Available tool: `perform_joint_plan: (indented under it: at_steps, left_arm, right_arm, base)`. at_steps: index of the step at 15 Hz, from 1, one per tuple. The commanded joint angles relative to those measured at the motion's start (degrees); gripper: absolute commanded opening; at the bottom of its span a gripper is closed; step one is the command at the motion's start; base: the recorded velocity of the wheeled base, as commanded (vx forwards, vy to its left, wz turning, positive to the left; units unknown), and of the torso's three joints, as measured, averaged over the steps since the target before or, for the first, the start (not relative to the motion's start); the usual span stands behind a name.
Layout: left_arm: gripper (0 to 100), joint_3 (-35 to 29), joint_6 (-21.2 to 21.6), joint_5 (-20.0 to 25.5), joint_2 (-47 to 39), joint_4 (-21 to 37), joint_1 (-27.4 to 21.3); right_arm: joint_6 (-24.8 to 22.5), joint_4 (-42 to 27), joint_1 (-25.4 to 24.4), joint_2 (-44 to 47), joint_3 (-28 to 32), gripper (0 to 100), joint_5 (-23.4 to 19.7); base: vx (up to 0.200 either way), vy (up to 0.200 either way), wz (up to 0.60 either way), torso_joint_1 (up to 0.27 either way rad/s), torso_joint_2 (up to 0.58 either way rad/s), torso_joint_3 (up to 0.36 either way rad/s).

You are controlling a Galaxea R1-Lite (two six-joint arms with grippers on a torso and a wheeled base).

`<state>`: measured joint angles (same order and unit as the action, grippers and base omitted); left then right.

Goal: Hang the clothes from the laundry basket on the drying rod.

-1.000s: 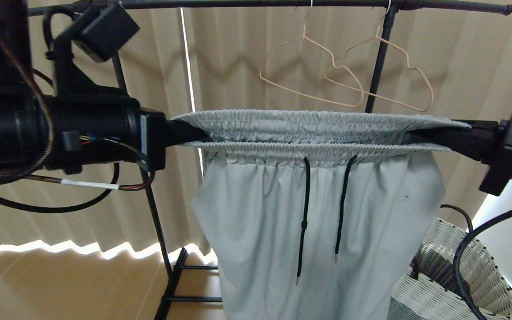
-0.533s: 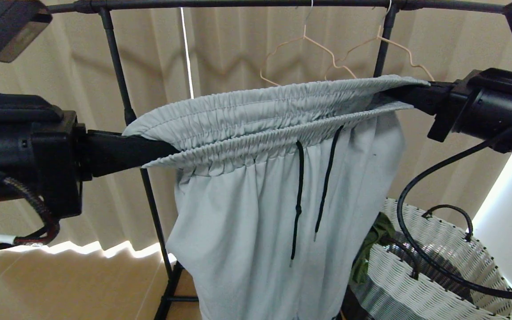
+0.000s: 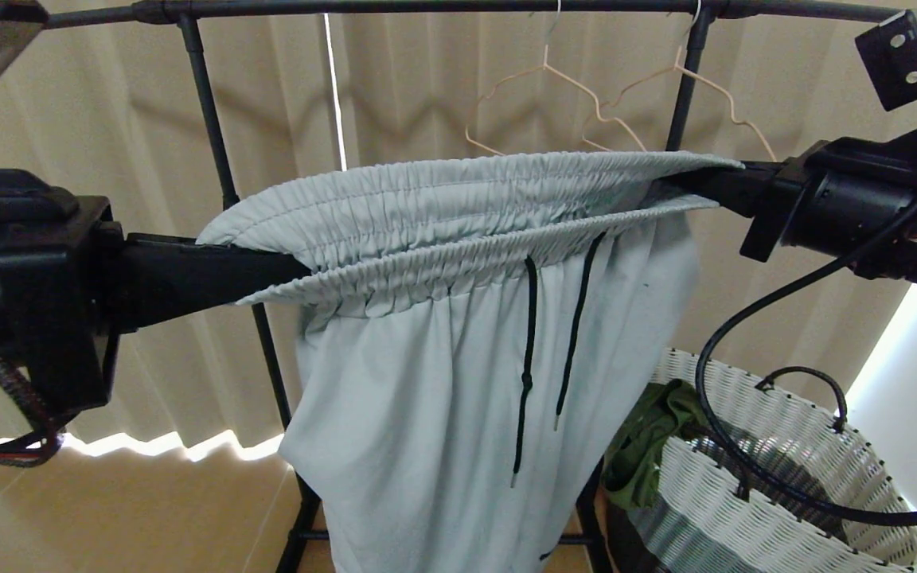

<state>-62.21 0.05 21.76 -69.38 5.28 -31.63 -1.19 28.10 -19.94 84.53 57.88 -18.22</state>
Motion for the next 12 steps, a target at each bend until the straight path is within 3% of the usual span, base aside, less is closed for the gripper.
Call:
perform_joint_plan:
  at_steps: [1,4,7,12]
  left_arm:
    - [0,-1.78,-0.14,-2.34,-2.69,-0.09,0.08]
    - [0,-2.83,-0.05,-7.26,-6.47,-6.68,0.43]
    - [0,-8.72,-0.22,-18.86,-13.86,-11.96,0.87]
    - [0,-7.23,-0.14,-20.35,-15.53,-11.69,1.4]
  right_arm:
    - [-0.12,-0.24,0.26,-1.47,-0.93,0,0.12]
    - [-0.12,-5.42,0.26,-3.67,-0.66,0,3.2]
    - [-0.12,-8.15,0.17,-6.31,-0.66,0,4.16]
    - [-0.12,-10.87,0.17,-8.33,-2.69,0,4.16]
  base:
    - [0.0,0.0,0.0,0.0,0.0,0.0]
    - [0.0,0.0,0.0,0.0,0.0,0.0]
    - [0.0,0.0,0.0,0.0,0.0,0.0]
    - [0.0,0.0,0.0,0.0,0.0,0.0]
